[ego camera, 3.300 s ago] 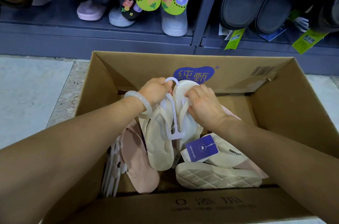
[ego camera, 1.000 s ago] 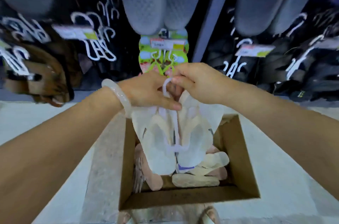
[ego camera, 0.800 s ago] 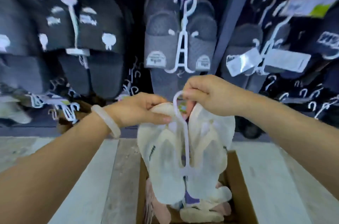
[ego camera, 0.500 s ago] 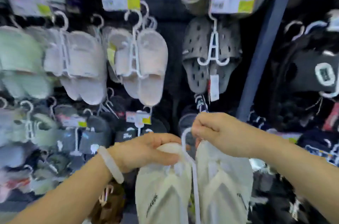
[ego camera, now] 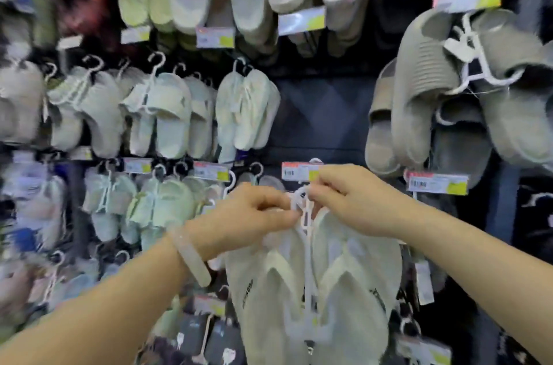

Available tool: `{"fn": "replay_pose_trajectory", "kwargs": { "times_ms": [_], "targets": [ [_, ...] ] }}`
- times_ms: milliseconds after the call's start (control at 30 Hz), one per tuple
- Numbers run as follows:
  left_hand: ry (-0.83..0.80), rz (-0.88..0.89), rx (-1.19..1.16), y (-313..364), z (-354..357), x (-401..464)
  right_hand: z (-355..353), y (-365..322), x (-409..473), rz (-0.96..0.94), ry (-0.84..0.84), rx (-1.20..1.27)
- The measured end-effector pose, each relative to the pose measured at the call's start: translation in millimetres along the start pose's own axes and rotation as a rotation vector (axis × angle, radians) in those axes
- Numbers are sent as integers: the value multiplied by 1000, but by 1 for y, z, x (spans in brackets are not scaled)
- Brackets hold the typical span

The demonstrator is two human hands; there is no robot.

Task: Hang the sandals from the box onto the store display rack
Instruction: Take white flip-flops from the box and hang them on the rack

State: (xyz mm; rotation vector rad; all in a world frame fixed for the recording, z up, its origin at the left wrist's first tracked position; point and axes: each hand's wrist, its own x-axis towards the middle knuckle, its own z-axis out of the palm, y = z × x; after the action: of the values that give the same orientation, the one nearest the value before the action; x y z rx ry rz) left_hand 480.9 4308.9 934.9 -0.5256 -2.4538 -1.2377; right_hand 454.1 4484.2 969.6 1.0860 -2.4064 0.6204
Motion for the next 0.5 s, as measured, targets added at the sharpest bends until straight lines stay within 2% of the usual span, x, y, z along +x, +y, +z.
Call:
{"fn": "replay_pose_trajectory", "kwargs": {
  "times_ms": [100, 200, 300, 400, 500],
  "targets": [
    [158, -12, 43, 1, -38, 6, -1, -21, 43, -11, 62, 10],
    [226, -57, 11, -11, -77, 23, 10, -32, 93, -5, 98, 43],
    [228, -41, -47, -33, -124, 52, 27, -41, 147, 27, 138, 97],
    [228, 1, -69, -56, -176, 94, 39, -43, 208, 44, 250, 127],
    [177, 56, -126, -71, -221, 135, 40, -44, 264, 73, 234, 217]
  ]
}}
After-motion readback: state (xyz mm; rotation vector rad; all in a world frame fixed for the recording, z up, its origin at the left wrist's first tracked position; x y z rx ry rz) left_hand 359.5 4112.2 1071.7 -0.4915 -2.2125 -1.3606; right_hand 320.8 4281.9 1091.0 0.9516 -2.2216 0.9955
